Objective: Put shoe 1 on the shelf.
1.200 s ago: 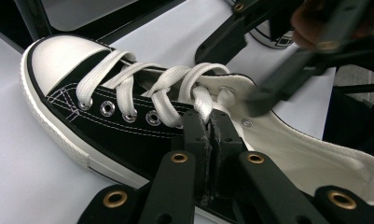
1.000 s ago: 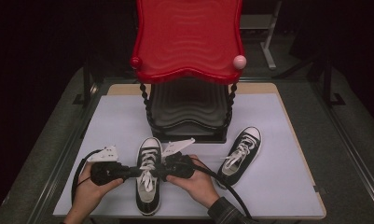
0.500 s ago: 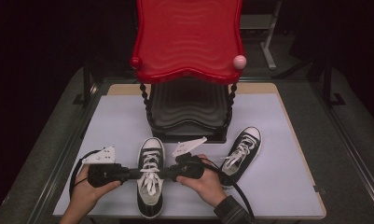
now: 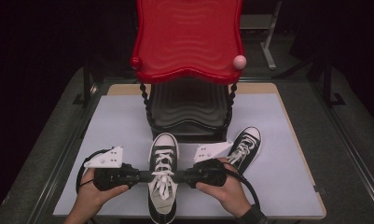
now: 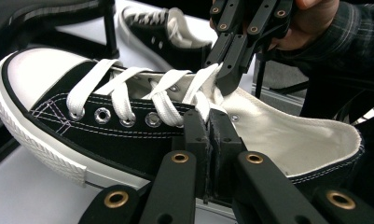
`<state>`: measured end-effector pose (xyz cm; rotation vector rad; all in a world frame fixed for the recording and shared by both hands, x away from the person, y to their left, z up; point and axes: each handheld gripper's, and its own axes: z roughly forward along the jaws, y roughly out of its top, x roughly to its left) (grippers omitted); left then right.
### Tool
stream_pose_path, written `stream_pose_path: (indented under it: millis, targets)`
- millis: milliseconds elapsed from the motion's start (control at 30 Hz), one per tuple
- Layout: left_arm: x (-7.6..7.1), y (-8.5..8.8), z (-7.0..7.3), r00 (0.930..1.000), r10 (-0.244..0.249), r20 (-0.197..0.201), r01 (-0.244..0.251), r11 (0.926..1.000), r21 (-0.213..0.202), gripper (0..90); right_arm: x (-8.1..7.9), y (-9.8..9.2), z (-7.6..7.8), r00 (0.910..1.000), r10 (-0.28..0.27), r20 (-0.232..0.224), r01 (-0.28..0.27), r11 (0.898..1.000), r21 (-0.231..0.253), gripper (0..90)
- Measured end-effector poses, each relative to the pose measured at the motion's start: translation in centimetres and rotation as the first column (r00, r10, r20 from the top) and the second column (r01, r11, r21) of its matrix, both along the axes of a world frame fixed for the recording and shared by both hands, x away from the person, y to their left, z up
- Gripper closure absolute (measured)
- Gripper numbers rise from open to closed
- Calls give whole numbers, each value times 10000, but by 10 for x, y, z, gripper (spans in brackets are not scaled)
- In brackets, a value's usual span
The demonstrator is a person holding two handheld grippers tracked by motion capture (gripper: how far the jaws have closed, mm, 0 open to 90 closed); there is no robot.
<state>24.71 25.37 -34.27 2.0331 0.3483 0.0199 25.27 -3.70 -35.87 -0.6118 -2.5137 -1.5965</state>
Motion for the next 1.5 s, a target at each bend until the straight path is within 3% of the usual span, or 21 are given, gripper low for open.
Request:
stream_pose_path:
  millis: [167,300,467,600,767,933,1133,1167,1267,1500]
  targets:
    - [11,-6,17,9987,62,510,-58,9999,-94,876,5,-8,18,9985,-234,493,231,9997,53,863]
    - [31,-10,30,9943,320,1017,-312,9995,-96,876,21,-10,30,9939,-638,902,633,9980,84,863]
    - [62,-18,42,9812,850,1732,-875,9961,69,876,49,-13,41,9822,-1290,1364,1278,9916,175,864]
    - [85,-26,45,9616,1458,2324,-1532,9881,139,876,73,-14,48,9661,-1840,1814,1852,9826,103,864]
    - [113,-32,45,9342,2259,2762,-2314,9728,-129,877,101,-13,51,9427,-2411,2307,2457,9693,93,865]
    - [127,-35,41,9096,2919,2955,-2898,9557,-521,877,122,-10,54,9213,-2826,2671,2918,9565,56,865]
    - [135,-38,36,8824,3479,3168,-3430,9365,-731,877,134,-6,52,9000,-3126,3039,3275,9449,21,865]
    - [136,-38,35,8816,3502,3165,-3449,9357,-746,876,134,-5,52,8997,-3263,2898,3409,9401,2,865]
    - [139,-39,33,8802,3588,3108,-3544,9323,-726,876,137,-4,50,8916,-3304,3095,3469,9379,19,865]
    - [140,-43,31,8788,3661,3061,-3626,9293,-702,873,139,-3,46,8870,-3384,3140,3580,9337,-50,861]
